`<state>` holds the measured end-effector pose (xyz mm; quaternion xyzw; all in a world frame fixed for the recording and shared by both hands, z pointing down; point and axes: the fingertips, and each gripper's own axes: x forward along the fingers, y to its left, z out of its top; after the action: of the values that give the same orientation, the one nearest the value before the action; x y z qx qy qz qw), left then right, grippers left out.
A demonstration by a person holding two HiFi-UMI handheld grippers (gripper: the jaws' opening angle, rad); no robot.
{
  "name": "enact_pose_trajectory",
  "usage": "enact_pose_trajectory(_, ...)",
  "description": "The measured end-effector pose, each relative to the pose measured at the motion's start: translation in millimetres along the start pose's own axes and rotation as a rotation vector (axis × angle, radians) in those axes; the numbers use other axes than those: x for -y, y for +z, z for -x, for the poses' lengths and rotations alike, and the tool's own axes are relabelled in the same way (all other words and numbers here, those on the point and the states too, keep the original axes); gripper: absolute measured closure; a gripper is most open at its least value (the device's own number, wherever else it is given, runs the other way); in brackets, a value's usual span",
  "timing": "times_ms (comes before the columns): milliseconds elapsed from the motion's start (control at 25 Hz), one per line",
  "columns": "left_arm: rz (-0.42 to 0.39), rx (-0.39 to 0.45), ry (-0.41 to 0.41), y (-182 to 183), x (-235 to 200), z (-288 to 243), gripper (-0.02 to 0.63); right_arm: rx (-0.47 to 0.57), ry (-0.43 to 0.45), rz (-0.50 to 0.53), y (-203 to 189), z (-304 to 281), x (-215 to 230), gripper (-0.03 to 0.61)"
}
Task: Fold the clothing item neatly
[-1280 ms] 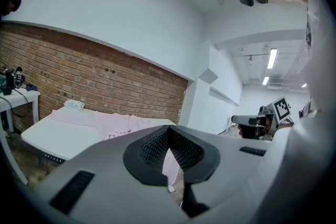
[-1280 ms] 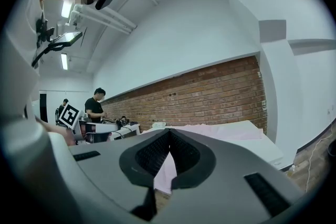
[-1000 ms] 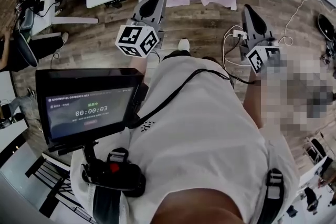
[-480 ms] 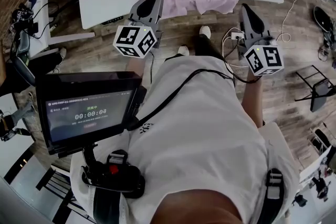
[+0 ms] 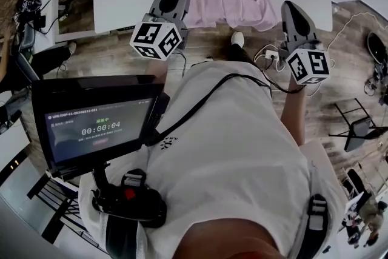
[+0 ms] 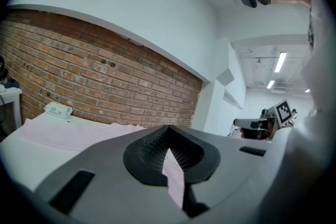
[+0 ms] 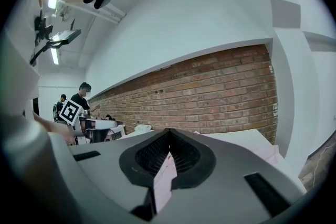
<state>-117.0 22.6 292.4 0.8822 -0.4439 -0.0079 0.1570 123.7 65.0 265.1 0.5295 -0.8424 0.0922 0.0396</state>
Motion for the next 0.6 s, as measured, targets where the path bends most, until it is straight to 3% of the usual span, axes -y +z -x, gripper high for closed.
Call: enact_pose_trajectory(600, 0.035, -0.015, 0.122, 8.6, -19.0, -73.7, 0.62, -0.054, 0.146, -0.011, 6.4, -77.0, 70.3, 0.575)
